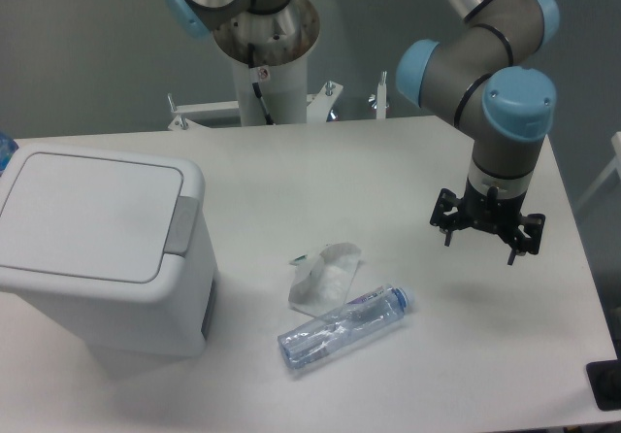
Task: Open the trash can
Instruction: 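Raise the gripper and start moving it toward the trash can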
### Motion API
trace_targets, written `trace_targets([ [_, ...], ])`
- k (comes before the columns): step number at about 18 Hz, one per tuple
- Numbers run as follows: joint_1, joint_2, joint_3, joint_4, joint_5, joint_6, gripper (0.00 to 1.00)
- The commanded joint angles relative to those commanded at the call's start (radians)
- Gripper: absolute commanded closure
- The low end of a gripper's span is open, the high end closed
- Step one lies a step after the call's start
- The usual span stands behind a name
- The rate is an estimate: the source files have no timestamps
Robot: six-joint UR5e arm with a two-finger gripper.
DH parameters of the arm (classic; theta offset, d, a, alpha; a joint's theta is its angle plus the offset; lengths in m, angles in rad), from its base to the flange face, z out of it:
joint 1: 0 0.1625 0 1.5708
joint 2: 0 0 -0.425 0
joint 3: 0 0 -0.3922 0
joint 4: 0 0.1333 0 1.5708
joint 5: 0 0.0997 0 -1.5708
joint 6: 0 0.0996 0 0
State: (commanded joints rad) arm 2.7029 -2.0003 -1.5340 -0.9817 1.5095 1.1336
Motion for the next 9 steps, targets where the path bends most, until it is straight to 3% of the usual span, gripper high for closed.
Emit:
trace_targets([
  [9, -0.078, 0.026, -0.002, -0.006, -0.003, -0.113, 0.0],
])
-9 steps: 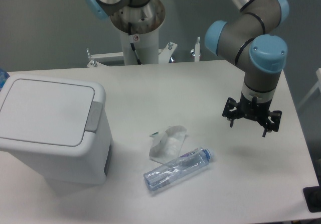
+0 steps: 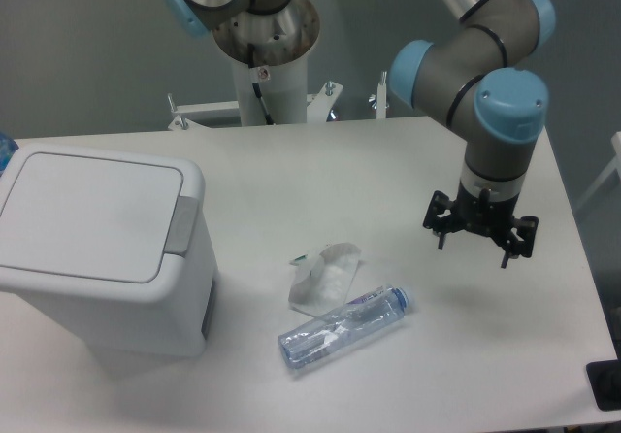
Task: Open the trash can
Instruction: 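Raise the gripper and start moving it toward the trash can, then move the open gripper over the grey latch of the trash can lid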
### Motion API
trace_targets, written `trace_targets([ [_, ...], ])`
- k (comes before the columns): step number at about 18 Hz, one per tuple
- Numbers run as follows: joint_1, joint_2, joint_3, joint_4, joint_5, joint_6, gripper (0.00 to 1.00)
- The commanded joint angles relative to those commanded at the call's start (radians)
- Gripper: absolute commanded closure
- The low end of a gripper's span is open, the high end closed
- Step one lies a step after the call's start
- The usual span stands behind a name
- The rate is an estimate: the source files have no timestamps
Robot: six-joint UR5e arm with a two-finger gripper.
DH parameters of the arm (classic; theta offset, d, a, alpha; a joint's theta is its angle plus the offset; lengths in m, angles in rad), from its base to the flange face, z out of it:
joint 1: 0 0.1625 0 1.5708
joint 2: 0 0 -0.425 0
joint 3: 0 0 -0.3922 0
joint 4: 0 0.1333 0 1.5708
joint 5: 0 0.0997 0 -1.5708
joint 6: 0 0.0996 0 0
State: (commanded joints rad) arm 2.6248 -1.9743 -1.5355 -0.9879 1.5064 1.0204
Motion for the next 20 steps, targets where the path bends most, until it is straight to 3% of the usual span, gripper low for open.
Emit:
trace_targets([
  [4, -0.061, 0.057, 0.003, -0.003, -0.014, -0.058, 0.0],
  [7, -0.072, 0.107, 0.017, -0.006, -0.09, -0.091, 0.0],
  [8, -0.074, 0.12, 0.029, -0.024, -0.101, -0.091, 0.0],
  [11, -0.132, 0.129, 0.127, -0.148, -0.121, -0.176, 0.0],
  [13, -0.158, 0.129, 0.182, -0.179, -0.146, -0.273, 0.0],
  [20, -0.241, 0.19, 0.201, -0.173, -0.271, -0.454, 0.0],
])
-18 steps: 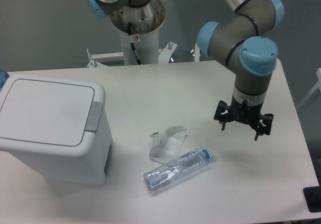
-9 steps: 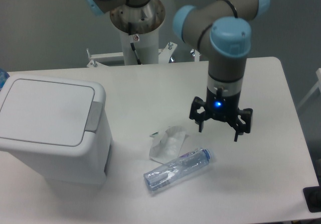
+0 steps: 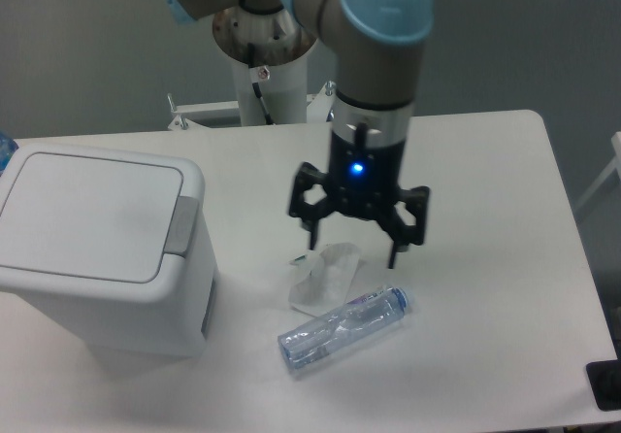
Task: Open the trash can
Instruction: 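Move the open gripper over the grey latch of the trash can lid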
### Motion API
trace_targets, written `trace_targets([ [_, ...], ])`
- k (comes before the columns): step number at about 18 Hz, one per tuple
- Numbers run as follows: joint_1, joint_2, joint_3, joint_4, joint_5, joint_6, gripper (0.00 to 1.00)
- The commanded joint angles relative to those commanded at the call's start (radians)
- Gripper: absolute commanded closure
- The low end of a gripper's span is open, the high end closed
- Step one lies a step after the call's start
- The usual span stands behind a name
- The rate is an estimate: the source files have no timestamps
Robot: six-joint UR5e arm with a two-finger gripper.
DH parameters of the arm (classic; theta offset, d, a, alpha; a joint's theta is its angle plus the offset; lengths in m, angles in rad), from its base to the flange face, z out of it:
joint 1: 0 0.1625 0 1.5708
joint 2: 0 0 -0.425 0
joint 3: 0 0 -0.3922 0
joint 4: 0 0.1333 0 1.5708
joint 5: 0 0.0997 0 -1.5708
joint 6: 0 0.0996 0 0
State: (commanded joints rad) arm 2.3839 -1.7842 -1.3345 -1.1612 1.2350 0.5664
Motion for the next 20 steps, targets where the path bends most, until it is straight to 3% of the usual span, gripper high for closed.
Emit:
trace_targets([
  [3, -0.031, 0.035, -0.037, 0.006, -0.025, -0.168, 0.0],
  [6, -0.052, 0.037, -0.054, 0.058, -0.023, -0.292, 0.0],
  [11, -0.091, 0.084, -0.173, 0.078, -0.014, -0.283, 0.0],
  [18, -0.092, 0.085, -0.196, 0.08, -0.009, -0.28, 0.0],
  [20, -0.094, 0.075, -0.201, 0.119, -0.009, -0.273, 0.0],
])
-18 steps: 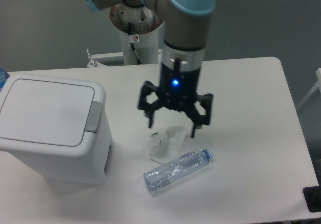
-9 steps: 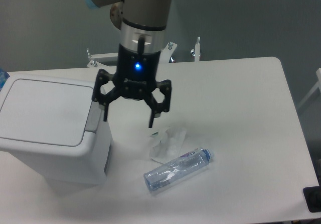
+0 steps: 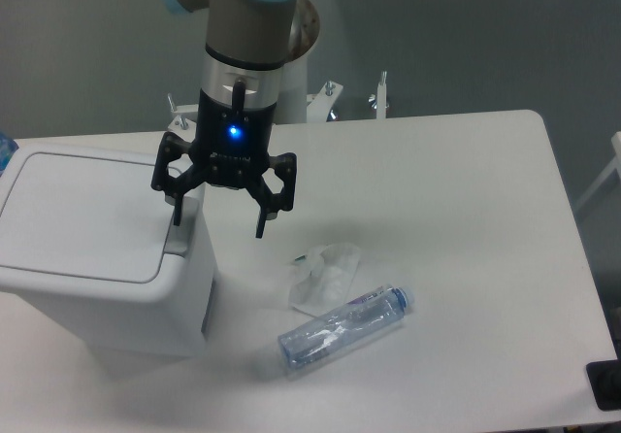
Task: Open the trash can
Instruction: 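Press down on the grey latch with the gripper to pop the lid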
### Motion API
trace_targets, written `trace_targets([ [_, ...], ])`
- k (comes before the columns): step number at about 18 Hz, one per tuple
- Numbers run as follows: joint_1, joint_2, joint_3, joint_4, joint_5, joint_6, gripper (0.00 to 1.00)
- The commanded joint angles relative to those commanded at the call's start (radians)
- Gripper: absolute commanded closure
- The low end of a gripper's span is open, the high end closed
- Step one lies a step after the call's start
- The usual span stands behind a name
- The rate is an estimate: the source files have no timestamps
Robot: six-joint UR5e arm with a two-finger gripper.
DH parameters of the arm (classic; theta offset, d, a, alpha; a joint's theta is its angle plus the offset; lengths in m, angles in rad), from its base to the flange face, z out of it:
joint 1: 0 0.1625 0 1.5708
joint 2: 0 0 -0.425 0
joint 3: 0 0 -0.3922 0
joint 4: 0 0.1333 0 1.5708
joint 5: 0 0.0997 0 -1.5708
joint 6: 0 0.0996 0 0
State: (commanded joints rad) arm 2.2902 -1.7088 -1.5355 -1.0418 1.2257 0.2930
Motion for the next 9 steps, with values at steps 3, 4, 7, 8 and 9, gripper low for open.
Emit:
trace_targets([
  [3, 0.0, -0.006, -0.018, 0.051, 0.006, 0.0, 0.0],
  [4, 0.0, -0.006, -0.026, 0.051, 0.006, 0.0, 0.0],
  [7, 0.0, -0.005, -0.043, 0.062, 0.008, 0.008, 0.0],
  [8, 0.0, -0.006, -0.045, 0.065, 0.008, 0.008, 0.0],
  [9, 0.0, -0.006, -0.046, 0.065, 0.008, 0.006, 0.0],
])
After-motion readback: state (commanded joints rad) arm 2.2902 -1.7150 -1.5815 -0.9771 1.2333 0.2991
